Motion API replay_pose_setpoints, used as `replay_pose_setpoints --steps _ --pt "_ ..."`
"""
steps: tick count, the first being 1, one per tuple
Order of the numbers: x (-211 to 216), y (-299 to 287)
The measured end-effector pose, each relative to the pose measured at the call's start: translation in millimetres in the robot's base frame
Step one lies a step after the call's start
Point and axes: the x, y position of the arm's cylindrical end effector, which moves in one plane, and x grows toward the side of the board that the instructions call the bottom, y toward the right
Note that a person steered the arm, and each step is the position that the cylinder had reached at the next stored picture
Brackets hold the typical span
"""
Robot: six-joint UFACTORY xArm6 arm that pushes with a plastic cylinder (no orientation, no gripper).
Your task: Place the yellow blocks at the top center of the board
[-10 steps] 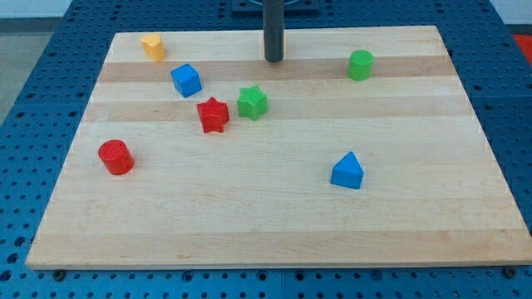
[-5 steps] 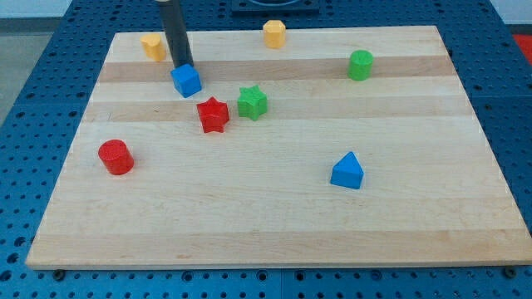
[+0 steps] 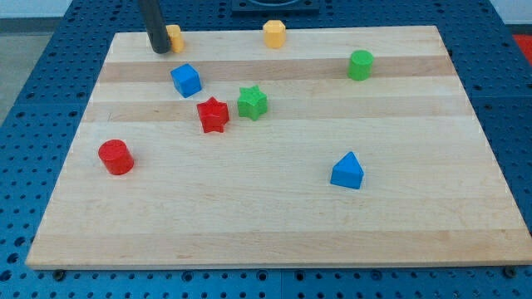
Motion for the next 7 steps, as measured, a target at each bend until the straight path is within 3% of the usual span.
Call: replay_pose_setpoints --steps 1,5,7 --pt "-23 -29" --pt "-9 87" --pt "-21 72"
